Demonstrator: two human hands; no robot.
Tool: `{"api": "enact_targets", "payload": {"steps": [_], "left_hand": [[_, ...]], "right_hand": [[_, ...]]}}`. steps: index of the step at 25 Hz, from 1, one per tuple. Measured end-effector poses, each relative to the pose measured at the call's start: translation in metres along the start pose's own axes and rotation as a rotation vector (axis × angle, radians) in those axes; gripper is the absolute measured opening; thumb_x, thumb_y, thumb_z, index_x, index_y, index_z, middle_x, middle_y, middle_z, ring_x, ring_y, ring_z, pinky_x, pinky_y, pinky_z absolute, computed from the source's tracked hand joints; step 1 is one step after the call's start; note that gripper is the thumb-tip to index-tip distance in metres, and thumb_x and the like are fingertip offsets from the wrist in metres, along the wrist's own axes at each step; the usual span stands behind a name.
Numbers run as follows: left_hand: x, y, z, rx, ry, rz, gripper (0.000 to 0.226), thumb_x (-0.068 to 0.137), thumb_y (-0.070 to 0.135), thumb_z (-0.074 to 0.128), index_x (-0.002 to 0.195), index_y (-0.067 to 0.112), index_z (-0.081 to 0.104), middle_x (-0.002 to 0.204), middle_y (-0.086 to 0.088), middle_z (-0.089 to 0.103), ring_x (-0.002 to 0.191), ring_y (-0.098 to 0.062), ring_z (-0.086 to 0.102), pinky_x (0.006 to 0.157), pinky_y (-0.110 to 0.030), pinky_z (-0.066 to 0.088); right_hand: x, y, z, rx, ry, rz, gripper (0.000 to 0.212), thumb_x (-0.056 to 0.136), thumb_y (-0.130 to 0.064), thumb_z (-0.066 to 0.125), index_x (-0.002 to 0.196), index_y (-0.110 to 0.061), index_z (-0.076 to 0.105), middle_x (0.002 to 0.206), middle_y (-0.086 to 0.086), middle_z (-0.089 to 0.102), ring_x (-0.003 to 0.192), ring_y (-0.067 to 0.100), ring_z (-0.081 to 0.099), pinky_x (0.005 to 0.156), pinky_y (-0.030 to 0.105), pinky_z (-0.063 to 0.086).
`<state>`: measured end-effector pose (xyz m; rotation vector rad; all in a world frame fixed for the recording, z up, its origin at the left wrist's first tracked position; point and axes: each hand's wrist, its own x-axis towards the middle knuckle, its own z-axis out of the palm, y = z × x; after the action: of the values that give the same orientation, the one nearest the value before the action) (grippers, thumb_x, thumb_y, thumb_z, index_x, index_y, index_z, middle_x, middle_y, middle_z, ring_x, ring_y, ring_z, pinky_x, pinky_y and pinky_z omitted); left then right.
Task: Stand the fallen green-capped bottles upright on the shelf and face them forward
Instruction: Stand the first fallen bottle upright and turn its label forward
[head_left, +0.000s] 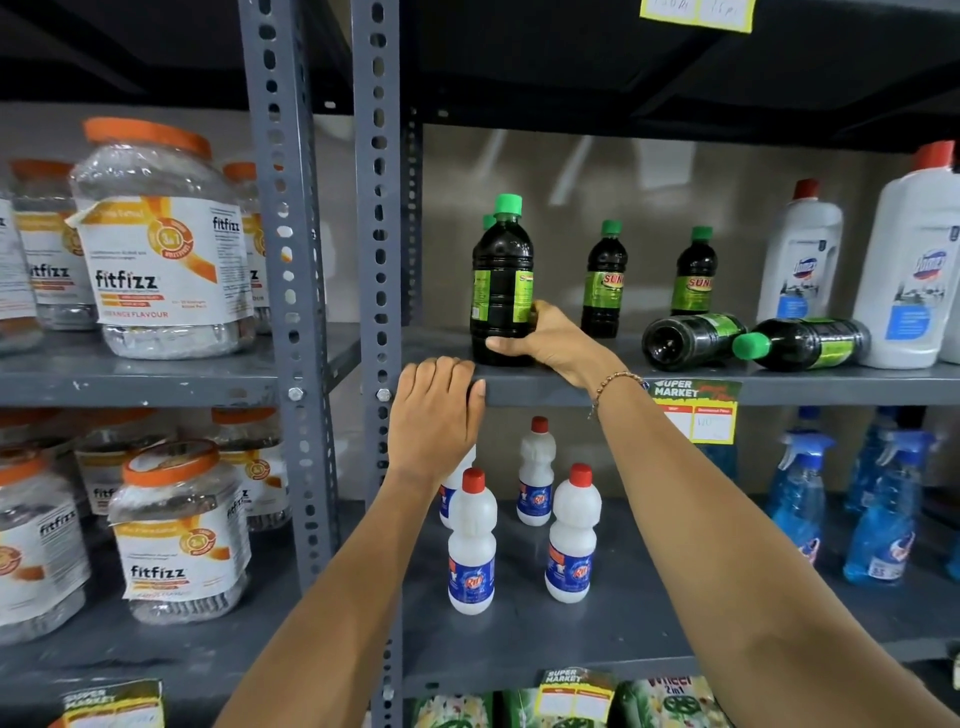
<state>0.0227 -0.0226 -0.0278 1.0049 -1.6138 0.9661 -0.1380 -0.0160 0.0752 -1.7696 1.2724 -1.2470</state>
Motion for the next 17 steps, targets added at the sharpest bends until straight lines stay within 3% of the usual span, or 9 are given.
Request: {"api": "enact_targets", "payload": {"steps": [3, 7, 12, 17], "left_hand": [[-0.0007, 0.0013, -0.0004, 0.001, 0.007, -0.010, 0.034, 0.098, 0.031, 0.038, 0.100, 0.008, 0.064, 0.094, -0.009, 0.067, 0.085, -0.026, 0.061, 0.083, -0.035, 0.036], [-0.0001, 0.0023, -0.0005, -0.007, -0.011, -0.030, 0.035, 0.098, 0.031, 0.036, 0.100, 0.008, 0.063, 0.095, -0.008, 0.066, 0.086, -0.026, 0.059, 0.084, -0.036, 0.037], [-0.0005, 0.0034, -0.0016, -0.014, -0.057, -0.050, 0.038, 0.099, 0.033, 0.034, 0.102, 0.009, 0.064, 0.098, -0.008, 0.067, 0.089, -0.026, 0.060, 0.087, -0.036, 0.037], [-0.0001, 0.0026, -0.0024, -0.020, -0.066, -0.054, 0.037, 0.099, 0.033, 0.035, 0.102, 0.010, 0.064, 0.098, -0.007, 0.067, 0.090, -0.025, 0.060, 0.088, -0.035, 0.036]], "right_hand": [[0.0037, 0.0041, -0.0020, 0.040, 0.036, 0.008, 0.064, 0.071, -0.002, 0.079, 0.125, -0.009, 0.044, 0.119, 0.004, 0.062, 0.113, 0.019, 0.059, 0.103, 0.035, 0.045], [0.0017, 0.0043, 0.0030, -0.123, 0.106, -0.015, 0.091, 0.069, -0.022, 0.084, 0.138, -0.009, 0.025, 0.120, -0.001, 0.053, 0.113, 0.014, 0.051, 0.101, 0.031, 0.042], [0.0052, 0.0042, -0.0003, -0.050, 0.069, 0.016, 0.093, 0.074, -0.007, 0.078, 0.144, -0.005, 0.017, 0.128, 0.003, 0.051, 0.116, 0.017, 0.051, 0.102, 0.030, 0.041], [0.0070, 0.0059, 0.0028, -0.125, 0.067, 0.016, 0.104, 0.063, -0.032, 0.086, 0.141, -0.012, 0.021, 0.134, 0.004, 0.048, 0.123, 0.018, 0.048, 0.107, 0.035, 0.039]]}}
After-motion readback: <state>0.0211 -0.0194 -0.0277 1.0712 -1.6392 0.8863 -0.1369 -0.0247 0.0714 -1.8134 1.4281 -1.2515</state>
